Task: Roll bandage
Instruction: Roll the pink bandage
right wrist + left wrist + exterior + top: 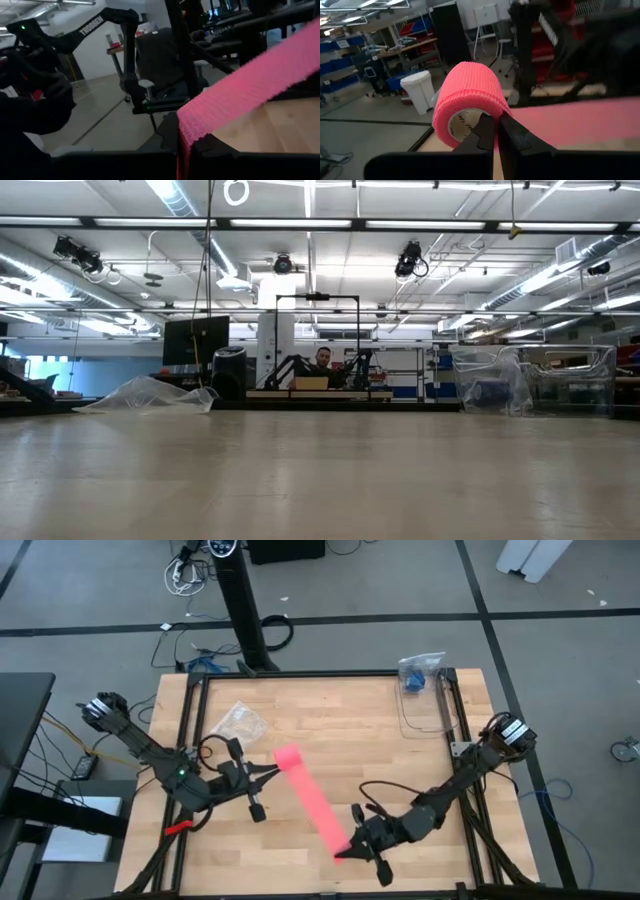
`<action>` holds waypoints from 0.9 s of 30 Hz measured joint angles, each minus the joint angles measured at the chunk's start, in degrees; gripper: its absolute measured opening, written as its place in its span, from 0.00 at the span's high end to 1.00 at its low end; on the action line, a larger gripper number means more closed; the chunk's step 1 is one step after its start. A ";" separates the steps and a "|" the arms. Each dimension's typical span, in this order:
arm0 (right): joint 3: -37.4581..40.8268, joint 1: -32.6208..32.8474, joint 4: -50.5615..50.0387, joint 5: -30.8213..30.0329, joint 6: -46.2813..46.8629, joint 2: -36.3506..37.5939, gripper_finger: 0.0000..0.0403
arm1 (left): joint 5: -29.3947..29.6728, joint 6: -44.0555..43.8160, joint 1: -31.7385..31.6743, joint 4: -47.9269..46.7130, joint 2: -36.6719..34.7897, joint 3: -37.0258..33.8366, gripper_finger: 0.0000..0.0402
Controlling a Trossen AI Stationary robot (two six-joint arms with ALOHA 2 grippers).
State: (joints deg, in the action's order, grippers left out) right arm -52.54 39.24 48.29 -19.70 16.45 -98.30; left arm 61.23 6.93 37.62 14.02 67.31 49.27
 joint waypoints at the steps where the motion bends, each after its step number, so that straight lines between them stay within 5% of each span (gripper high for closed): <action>1: -0.55 0.06 -0.82 0.00 -0.04 0.00 1.00 | -0.02 -0.06 -0.08 -0.04 0.00 -1.03 0.97; 27: -13.68 -2.63 -15.67 -0.37 -4.74 -0.02 1.00 | 0.24 -7.36 -0.49 -1.72 0.15 -11.90 0.98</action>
State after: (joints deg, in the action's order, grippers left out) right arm -66.21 36.62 32.61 -20.08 11.70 -98.32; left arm 61.47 -0.43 37.12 12.29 67.46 37.36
